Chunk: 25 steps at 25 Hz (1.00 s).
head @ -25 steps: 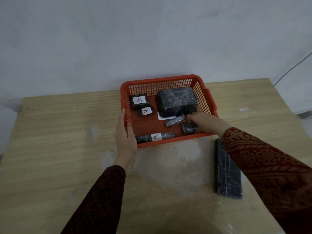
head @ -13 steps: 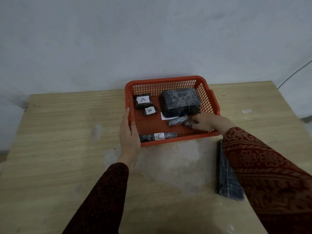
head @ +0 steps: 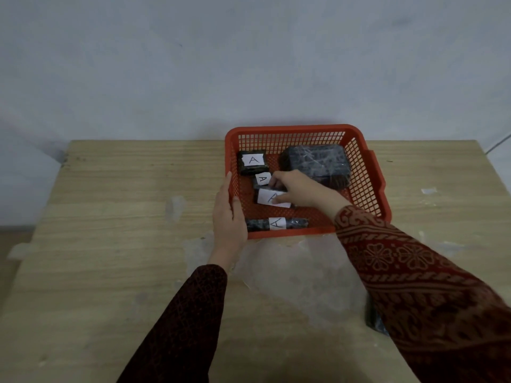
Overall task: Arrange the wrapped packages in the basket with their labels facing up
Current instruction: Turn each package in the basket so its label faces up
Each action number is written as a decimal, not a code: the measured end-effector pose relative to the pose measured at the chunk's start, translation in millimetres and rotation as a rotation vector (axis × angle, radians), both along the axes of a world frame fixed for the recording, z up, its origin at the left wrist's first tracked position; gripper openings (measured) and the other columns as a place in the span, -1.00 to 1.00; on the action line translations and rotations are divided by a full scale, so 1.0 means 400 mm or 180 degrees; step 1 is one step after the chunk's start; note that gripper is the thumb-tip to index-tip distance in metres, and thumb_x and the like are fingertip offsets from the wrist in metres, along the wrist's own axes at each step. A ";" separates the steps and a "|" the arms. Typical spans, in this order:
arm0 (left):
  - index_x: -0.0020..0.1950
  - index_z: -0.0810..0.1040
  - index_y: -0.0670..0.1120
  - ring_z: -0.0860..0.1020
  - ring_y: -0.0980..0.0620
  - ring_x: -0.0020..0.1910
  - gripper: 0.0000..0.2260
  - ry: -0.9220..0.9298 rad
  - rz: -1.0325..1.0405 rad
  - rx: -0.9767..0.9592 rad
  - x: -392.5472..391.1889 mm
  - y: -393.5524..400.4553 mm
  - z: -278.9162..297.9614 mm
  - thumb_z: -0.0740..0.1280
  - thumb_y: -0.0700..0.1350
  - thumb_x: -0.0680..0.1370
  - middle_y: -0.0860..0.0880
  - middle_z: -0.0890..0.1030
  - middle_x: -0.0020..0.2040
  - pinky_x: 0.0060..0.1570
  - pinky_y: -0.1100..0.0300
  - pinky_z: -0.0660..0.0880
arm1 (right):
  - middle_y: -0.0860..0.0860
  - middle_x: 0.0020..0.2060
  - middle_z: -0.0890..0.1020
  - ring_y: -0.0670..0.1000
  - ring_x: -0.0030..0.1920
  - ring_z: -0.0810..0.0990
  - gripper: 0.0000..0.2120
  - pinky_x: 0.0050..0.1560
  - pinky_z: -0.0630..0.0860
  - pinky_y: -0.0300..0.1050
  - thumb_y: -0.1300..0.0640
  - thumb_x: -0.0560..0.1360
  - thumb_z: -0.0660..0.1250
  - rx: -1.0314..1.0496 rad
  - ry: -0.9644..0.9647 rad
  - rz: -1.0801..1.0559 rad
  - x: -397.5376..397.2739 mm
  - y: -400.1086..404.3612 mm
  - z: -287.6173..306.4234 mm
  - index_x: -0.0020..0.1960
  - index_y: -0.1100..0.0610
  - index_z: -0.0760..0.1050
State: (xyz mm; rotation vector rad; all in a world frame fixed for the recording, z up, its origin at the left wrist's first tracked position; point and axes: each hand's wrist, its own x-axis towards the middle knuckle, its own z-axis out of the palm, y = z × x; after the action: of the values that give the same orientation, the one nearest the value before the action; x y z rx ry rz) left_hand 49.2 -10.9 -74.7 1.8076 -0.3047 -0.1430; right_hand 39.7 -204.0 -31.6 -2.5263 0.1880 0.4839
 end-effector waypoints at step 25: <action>0.51 0.22 -0.01 0.32 0.27 0.38 -0.57 -0.0071 0.0017 -0.0041 0.003 -0.003 -0.006 0.06 -0.19 0.64 0.15 0.34 0.40 0.41 0.15 0.32 | 0.09 0.31 0.49 0.14 0.30 0.39 -0.52 0.33 0.34 0.01 0.13 0.41 0.43 -0.0501 -0.0688 0.0277 0.044 0.060 -0.102 0.30 0.13 0.44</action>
State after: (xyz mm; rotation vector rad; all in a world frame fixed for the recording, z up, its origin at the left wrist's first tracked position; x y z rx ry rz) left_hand 50.4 -12.2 -77.3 1.7981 -0.3159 -0.1167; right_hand 57.3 -179.9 -72.2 -2.7270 0.0355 0.2336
